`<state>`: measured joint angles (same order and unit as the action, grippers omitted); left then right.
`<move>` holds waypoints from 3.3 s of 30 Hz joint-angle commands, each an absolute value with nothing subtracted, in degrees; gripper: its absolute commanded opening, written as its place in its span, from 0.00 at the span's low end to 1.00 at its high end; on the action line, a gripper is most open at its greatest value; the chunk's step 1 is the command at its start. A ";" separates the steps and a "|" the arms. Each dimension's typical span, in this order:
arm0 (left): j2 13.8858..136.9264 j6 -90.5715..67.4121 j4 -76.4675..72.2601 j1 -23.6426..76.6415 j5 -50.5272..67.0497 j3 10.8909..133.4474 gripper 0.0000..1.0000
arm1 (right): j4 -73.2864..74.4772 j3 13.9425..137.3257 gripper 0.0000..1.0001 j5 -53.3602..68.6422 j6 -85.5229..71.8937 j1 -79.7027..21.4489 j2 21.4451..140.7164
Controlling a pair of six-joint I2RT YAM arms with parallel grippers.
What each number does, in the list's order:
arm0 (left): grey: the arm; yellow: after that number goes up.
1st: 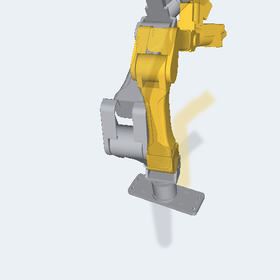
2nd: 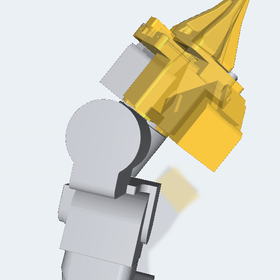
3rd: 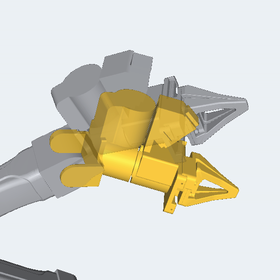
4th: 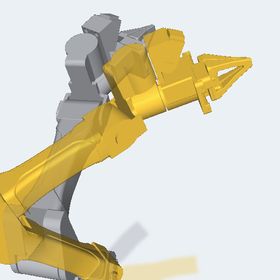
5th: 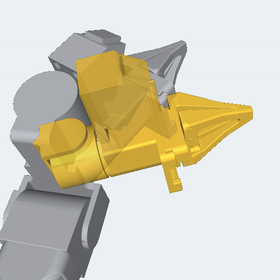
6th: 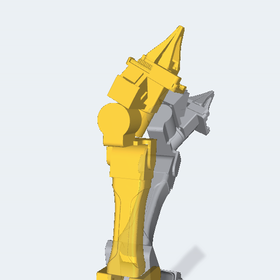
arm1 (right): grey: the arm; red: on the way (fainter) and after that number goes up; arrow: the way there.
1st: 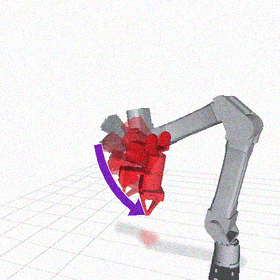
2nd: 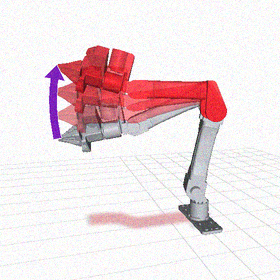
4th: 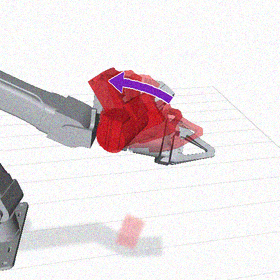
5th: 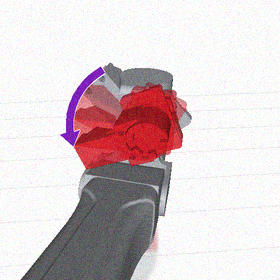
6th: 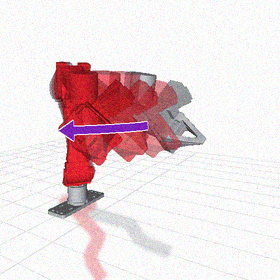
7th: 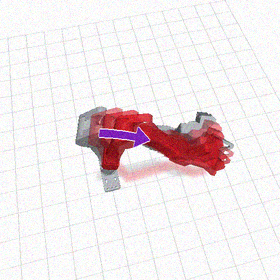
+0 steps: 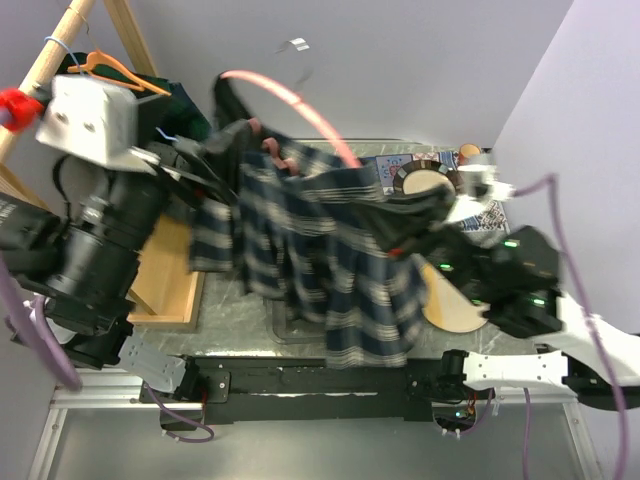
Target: Remove the skirt from the hanger
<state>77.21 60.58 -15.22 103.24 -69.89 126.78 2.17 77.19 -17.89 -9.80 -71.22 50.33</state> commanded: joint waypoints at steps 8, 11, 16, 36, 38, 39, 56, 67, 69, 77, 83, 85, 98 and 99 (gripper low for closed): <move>81.90 24.39 17.98 83.98 -41.90 132.87 0.97 | 6.68 86.48 0.00 -38.20 -2.82 -71.19 43.24; 81.57 14.17 22.15 70.08 -33.87 129.74 0.97 | 8.00 88.06 0.00 -42.95 -0.53 -71.19 42.80; 79.99 -6.57 29.26 48.71 -18.83 121.93 0.97 | 9.31 88.16 0.00 -43.43 2.46 -71.19 42.28; 81.74 4.03 30.23 42.01 5.80 126.91 0.97 | 23.82 87.01 0.00 -19.61 -9.31 -71.19 39.37; 82.26 5.97 31.11 42.97 6.06 127.26 0.97 | 22.86 87.10 0.00 -17.59 -9.76 -71.19 39.72; 82.35 8.41 31.46 43.76 5.46 127.09 0.97 | 22.59 87.45 0.00 -17.06 -9.76 -71.19 40.25; 82.27 21.00 34.28 52.12 -2.98 122.26 0.98 | 19.52 90.62 0.00 -11.25 -10.46 -71.19 43.68; 82.26 24.43 29.10 53.70 -15.63 124.35 0.01 | 18.55 82.10 0.04 -23.26 -11.07 -71.19 40.17; 83.58 25.84 28.39 53.70 -20.80 127.25 0.01 | 17.41 77.80 0.15 -30.28 -11.34 -71.10 38.16; 87.36 27.60 22.42 53.70 -29.79 134.29 0.01 | 15.20 74.00 0.38 -30.50 -12.74 -71.10 38.84; 87.98 28.82 19.87 53.79 -31.63 135.09 0.01 | 14.60 73.13 0.45 -27.69 -14.85 -71.10 40.96; 88.15 29.18 19.16 53.79 -32.17 135.00 0.01 | 14.06 72.51 0.27 -26.90 -14.68 -71.10 41.22; 88.07 34.89 11.51 53.79 -41.39 135.17 0.01 | 13.88 68.38 0.11 -35.51 -16.08 -70.84 39.20; 87.89 34.98 11.34 53.70 -41.66 135.26 0.01 | 14.32 68.55 0.00 -35.59 -16.26 -70.84 39.11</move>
